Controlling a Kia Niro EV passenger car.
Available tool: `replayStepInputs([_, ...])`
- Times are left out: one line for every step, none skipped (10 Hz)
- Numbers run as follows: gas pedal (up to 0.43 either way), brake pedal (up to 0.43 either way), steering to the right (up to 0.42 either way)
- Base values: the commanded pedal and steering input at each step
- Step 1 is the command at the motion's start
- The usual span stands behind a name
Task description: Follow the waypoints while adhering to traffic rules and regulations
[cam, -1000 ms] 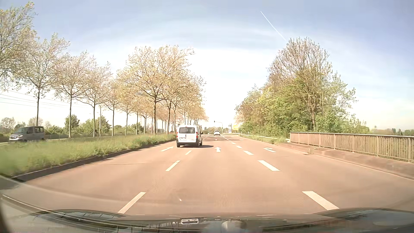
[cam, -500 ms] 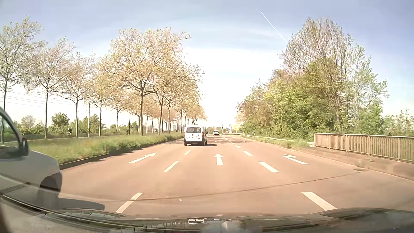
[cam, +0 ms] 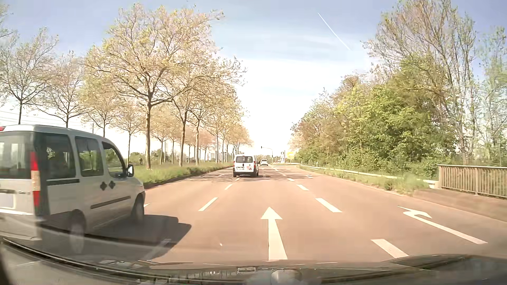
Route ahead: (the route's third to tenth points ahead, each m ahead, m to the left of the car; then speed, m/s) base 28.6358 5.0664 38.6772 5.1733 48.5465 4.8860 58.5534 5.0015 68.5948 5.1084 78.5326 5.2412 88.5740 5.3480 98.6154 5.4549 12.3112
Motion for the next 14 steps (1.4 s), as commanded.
replayStepInputs([0.087,0.000,0.002])
replayStepInputs([0.087,0.000,0.002])
replayStepInputs([0.087,0.000,0.001])
replayStepInputs([0.087,0.000,0.001])
replayStepInputs([0.087,0.000,0.001])
replayStepInputs([0.087,0.000,0.000])
replayStepInputs([0.087,0.000,0.000])
replayStepInputs([0.087,0.000,0.000])
replayStepInputs([0.087,0.000,0.000])
replayStepInputs([0.087,0.000,0.000])
replayStepInputs([0.087,0.000,0.000])
replayStepInputs([0.087,0.000,0.000])
replayStepInputs([0.087,0.000,0.000])
replayStepInputs([0.087,0.000,0.000])
